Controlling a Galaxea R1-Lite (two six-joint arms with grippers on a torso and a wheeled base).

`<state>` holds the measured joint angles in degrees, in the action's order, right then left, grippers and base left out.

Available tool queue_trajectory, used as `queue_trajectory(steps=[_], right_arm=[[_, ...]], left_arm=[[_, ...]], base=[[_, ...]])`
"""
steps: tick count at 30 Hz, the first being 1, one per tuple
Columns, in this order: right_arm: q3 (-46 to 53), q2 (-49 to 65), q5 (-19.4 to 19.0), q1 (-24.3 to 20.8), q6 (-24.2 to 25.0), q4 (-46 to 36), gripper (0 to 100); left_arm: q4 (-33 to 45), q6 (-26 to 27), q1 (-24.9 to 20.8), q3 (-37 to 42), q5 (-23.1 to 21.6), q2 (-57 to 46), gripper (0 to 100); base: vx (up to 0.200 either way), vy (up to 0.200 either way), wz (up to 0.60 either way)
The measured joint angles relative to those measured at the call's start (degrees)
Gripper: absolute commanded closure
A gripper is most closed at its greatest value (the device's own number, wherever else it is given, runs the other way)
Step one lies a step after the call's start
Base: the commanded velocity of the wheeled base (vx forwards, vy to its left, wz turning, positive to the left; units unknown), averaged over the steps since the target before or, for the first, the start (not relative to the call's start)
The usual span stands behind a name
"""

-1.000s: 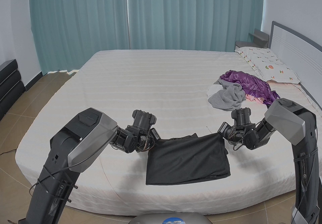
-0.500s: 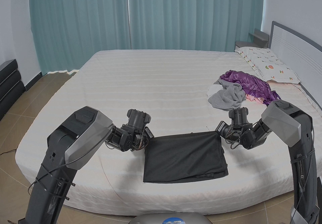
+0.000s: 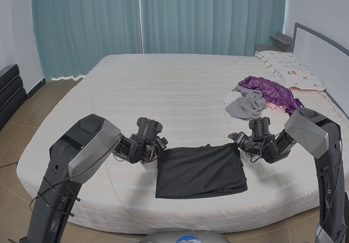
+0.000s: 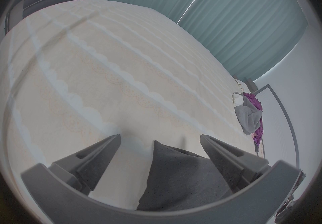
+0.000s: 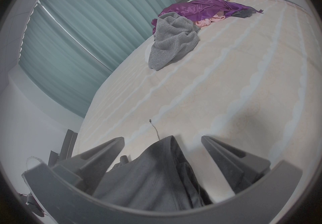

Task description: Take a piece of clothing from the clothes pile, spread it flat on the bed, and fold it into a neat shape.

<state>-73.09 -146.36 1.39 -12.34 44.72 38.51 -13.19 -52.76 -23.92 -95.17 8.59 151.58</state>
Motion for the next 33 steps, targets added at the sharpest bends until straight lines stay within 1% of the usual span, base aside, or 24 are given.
queue_trajectory(steps=[4, 7, 10, 13, 16, 20, 24, 27, 30, 31, 33], right_arm=[[4.8, 2.6, -1.4, 0.0, 0.2, 1.9, 0], [10.6, 5.0, -3.4, 0.0, 0.2, 4.2, 0], [17.3, 7.5, -5.4, -0.4, 0.2, 7.2, 0], [24.2, 9.9, -7.0, -1.3, 0.1, 10.2, 0], [29.6, 11.8, -8.1, -2.3, 0.0, 13.1, 0], [34.5, 13.7, -9.1, -3.2, -0.4, 15.2, 0], [38.9, 15.0, -11.8, -3.6, -0.9, 17.4, 0], [41.3, 15.5, -13.6, -3.8, -1.3, 19.8, 0], [42.4, 15.5, -14.0, -4.0, -1.5, 20.0, 0], [42.6, 15.5, -14.0, -4.1, -1.6, 20.1, 100], [42.9, 15.3, -14.1, -4.2, -2.3, 20.0, 100]], left_arm=[[-0.1, -1.6, 0.4, 1.7, -1.1, -1.5, 0], [-0.2, -3.1, 1.1, 4.4, -3.0, -3.5, 0], [-0.4, -4.9, 2.0, 7.9, -4.8, -5.9, 0], [-1.5, -7.3, 3.0, 13.1, -6.4, -9.0, 0], [-3.9, -10.0, 4.3, 19.3, -8.4, -12.4, 0], [-9.4, -11.8, 5.6, 27.4, -10.4, -16.5, 0], [-14.6, -12.7, 6.8, 34.6, -12.9, -20.9, 0], [-16.1, -13.1, 7.4, 37.6, -14.3, -23.2, 0], [-16.4, -13.2, 7.8, 38.9, -14.6, -24.6, 0], [-16.4, -13.2, 7.9, 39.1, -14.6, -24.8, 0], [-16.4, -13.2, 8.1, 39.3, -14.6, -25.3, 0]], base=[[0.000, 0.000, 0.00], [0.000, 0.000, 0.00], [0.000, 0.000, 0.00], [0.000, 0.000, 0.00], [0.000, 0.000, 0.00], [0.000, 0.000, 0.00], [0.000, 0.000, 0.00], [0.000, 0.000, 0.00], [0.000, 0.000, 0.00], [0.000, 0.000, 0.00], [0.000, 0.000, 0.00]])
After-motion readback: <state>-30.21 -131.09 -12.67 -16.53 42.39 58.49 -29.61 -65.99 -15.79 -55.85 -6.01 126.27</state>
